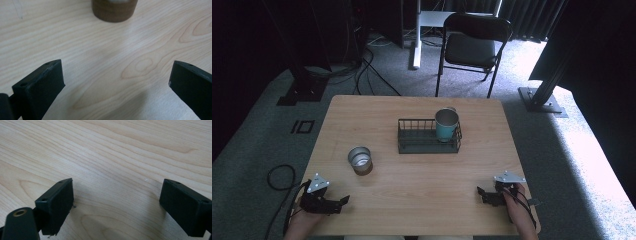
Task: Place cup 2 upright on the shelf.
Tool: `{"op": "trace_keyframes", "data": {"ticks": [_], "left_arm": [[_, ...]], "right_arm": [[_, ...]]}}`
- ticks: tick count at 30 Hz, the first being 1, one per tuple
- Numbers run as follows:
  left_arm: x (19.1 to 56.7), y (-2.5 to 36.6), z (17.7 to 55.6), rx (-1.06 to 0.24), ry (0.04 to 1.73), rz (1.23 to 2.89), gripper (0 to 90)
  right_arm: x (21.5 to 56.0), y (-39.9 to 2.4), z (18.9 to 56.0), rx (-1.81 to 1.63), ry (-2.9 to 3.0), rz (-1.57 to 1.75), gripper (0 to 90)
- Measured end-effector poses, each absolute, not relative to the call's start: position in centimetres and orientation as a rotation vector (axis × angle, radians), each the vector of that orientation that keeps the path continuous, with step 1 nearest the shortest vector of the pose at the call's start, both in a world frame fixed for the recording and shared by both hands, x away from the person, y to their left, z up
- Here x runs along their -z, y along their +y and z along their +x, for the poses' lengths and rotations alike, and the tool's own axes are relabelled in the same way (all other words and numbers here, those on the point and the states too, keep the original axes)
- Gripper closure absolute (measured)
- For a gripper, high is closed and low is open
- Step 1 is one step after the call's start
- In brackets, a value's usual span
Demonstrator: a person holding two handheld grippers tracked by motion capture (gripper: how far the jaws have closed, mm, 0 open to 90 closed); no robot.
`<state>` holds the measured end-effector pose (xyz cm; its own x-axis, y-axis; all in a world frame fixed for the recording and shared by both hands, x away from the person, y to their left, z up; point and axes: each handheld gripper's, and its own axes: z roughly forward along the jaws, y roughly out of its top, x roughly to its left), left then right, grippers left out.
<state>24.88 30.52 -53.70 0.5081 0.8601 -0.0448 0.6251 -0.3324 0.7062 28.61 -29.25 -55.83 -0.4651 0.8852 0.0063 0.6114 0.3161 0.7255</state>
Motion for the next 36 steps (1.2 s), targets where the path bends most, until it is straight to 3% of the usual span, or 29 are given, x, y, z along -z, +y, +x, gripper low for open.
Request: {"op": "trace_keyframes", "data": {"ticks": [36], "left_arm": [[50.5,27.5,28.8,-0.537,1.106,1.948,0.4]], "right_arm": [[55.8,-29.2,28.6,-0.95,2.197,1.328,11.6]]}}
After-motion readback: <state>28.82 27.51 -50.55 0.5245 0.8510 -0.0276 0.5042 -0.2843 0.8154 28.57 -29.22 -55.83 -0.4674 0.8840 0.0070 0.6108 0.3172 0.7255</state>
